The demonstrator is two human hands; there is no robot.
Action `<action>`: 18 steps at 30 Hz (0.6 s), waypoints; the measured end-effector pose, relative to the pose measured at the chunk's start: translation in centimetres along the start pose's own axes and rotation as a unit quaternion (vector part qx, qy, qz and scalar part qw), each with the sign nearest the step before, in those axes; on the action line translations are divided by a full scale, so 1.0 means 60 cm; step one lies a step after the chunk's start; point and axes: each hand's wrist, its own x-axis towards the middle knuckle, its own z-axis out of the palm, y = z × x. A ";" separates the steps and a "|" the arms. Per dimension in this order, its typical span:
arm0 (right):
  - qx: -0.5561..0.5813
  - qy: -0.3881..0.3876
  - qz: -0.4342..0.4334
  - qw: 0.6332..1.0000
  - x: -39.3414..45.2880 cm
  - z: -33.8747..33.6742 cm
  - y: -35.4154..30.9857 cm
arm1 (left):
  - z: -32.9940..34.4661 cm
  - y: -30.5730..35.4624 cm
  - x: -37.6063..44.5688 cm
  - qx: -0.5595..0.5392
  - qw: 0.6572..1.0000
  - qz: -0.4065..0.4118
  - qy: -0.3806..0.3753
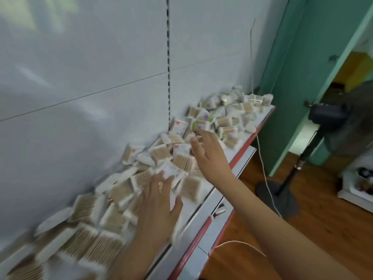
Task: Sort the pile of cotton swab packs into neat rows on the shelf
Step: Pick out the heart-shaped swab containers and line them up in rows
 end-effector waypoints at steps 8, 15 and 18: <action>-0.165 0.010 0.092 0.982 0.185 -0.065 0.282 | 0.097 0.017 0.145 0.053 0.993 -0.094 0.038; -0.221 0.009 0.131 0.966 0.269 -0.062 0.398 | 0.178 0.079 0.238 0.042 0.989 -0.118 0.074; -0.201 0.027 0.124 0.971 0.271 -0.066 0.408 | 0.195 0.108 0.263 0.030 0.987 -0.105 0.116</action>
